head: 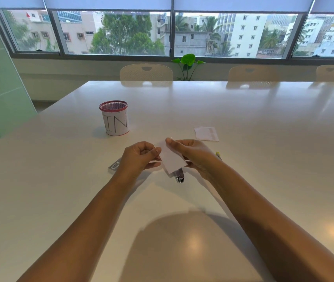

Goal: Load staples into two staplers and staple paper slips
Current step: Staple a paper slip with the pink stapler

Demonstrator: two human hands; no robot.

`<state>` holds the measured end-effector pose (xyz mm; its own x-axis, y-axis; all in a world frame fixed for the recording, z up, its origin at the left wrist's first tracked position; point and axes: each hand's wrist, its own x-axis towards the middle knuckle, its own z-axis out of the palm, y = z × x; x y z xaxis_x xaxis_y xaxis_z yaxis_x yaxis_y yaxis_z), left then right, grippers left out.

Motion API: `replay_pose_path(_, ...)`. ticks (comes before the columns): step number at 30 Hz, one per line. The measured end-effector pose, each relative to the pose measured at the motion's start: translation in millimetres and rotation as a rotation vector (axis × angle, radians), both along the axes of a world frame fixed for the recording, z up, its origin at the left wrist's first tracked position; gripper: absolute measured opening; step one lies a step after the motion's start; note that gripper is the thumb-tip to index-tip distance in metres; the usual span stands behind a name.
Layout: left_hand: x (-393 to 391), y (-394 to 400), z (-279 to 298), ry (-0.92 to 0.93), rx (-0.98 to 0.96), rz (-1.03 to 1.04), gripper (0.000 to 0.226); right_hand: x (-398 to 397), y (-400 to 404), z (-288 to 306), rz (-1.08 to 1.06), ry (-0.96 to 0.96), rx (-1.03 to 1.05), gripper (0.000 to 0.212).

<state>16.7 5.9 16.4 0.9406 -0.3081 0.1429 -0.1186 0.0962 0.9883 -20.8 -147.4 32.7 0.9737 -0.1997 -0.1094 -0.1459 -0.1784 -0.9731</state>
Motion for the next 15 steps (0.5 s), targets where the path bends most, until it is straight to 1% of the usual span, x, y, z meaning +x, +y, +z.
replay_pose_path(5, -0.6, -1.8, -1.4, -0.005, 0.016, -0.028, 0.012, 0.9, -2.0, -1.7, -0.008, -0.014, 0.107, 0.044)
replay_pose_path(10, -0.9, -1.9, -2.2, 0.003, 0.001, -0.048, 0.012, 3.2, -2.0, -3.0, -0.02, -0.01, 0.143, 0.041)
replay_pose_path(15, -1.3, -1.5, -0.9, -0.011, -0.016, -0.055, 0.014, 6.1, -2.5, -4.0, -0.021, -0.004, 0.182, 0.029)
